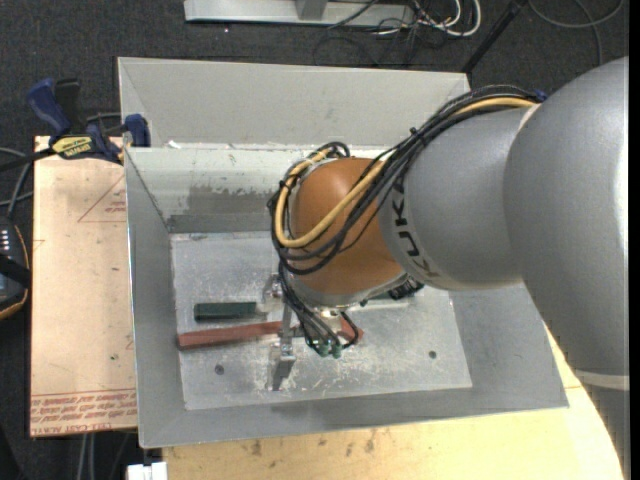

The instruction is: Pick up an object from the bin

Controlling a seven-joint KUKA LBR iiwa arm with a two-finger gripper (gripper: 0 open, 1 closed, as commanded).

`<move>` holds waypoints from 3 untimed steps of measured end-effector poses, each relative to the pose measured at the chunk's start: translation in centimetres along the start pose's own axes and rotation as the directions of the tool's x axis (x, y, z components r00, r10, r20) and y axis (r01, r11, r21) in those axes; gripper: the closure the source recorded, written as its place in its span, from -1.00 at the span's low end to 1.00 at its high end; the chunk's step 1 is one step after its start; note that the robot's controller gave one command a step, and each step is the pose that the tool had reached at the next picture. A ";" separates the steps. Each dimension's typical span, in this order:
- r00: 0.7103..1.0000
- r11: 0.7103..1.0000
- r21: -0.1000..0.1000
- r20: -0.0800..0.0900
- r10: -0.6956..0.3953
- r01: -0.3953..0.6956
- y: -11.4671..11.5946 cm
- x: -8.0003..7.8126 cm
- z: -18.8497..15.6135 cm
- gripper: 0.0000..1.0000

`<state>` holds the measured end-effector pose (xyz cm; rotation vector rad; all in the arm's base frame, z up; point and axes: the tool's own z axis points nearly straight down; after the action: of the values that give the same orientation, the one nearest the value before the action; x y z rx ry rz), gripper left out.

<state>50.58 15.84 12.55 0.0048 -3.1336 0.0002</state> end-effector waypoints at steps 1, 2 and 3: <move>1.000 1.000 0.000 0.003 0.001 -0.001 0.0 -0.1 -0.2 -1.00; 0.999 0.999 -0.001 0.009 -0.054 0.054 -2.4 -1.3 1.2 -1.00; 0.997 0.997 -0.003 0.019 -0.080 0.080 3.2 -6.3 4.8 1.00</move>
Offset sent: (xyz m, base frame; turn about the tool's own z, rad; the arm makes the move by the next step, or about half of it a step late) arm 0.0223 -0.0499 -0.0289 -0.1009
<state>56.84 19.04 7.72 0.1313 -3.1503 -0.0057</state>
